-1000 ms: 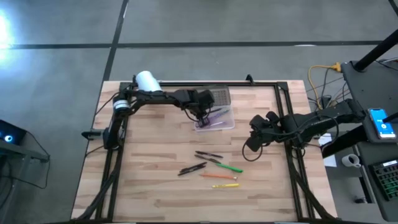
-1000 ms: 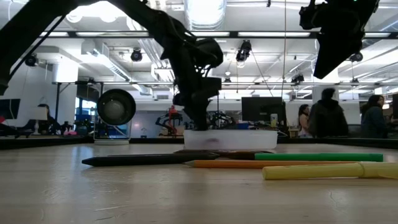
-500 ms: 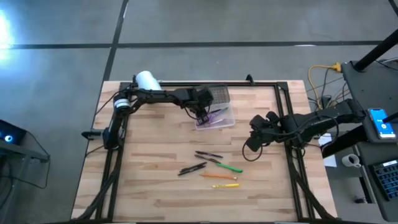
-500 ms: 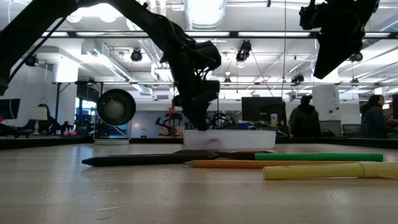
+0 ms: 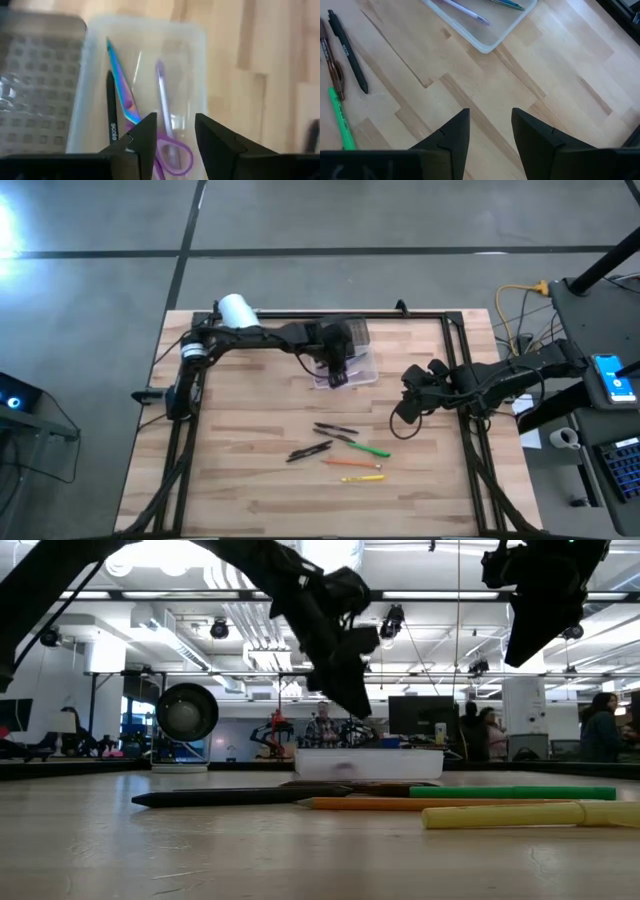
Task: Pick & place school supplies into a supply box
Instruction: Put the top black pen into the supply box
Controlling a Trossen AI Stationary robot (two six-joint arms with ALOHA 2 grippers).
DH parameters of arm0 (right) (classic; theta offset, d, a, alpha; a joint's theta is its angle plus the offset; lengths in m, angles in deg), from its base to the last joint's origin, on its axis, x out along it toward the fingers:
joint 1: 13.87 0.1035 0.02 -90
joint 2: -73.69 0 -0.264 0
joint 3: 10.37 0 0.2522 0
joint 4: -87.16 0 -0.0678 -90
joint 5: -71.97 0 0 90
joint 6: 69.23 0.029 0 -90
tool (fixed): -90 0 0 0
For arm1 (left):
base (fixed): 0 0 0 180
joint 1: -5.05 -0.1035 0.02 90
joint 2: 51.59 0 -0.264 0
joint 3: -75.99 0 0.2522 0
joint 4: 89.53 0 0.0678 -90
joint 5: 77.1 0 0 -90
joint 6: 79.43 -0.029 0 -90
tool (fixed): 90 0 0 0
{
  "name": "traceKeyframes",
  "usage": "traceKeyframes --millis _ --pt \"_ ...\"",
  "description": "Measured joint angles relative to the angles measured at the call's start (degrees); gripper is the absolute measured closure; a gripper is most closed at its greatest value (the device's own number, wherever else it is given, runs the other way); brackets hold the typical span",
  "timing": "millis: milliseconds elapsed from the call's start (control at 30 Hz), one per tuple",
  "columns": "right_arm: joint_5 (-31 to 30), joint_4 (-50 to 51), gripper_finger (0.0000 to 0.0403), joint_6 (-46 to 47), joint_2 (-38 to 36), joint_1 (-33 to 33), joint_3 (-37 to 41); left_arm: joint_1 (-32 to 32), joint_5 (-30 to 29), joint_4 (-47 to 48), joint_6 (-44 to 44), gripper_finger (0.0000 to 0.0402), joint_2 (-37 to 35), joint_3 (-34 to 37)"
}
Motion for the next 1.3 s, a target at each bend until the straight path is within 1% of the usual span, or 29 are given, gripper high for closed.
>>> traceKeyframes --millis 200,333,500,867,1133,1233,1300 --pt "0.1 0.1 0.0266 0.1 0.0 0.0 0.0 -0.3 -0.3 -4.3 0.1 0.0284 2.4 3.3" --pt "0.1 0.1 0.0266 0.2 0.0 0.0 0.0 -0.2 -0.2 -6.5 -1.2 0.0284 4.0 3.4" --pt "0.2 0.1 0.0266 1.1 0.0 0.0 0.0 0.2 0.6 -12.6 -2.6 0.0283 4.7 2.9" --pt "0.2 0.2 0.0266 2.3 0.0 0.0 0.0 0.1 1.0 -11.8 -0.9 0.0283 9.5 2.5" --pt "0.2 1.3 0.0266 3.1 0.0 0.0 0.0 -0.3 1.2 -8.3 -1.8 0.0283 9.6 2.5" --pt "0.2 1.4 0.0266 3.2 0.0 0.0 0.0 -0.9 3.6 -9.3 1.7 0.0283 9.4 2.6" --pt "0.2 1.4 0.0266 3.2 0.0 0.0 0.0 -1.2 7.2 -13.5 4.7 0.0283 9.5 2.7"
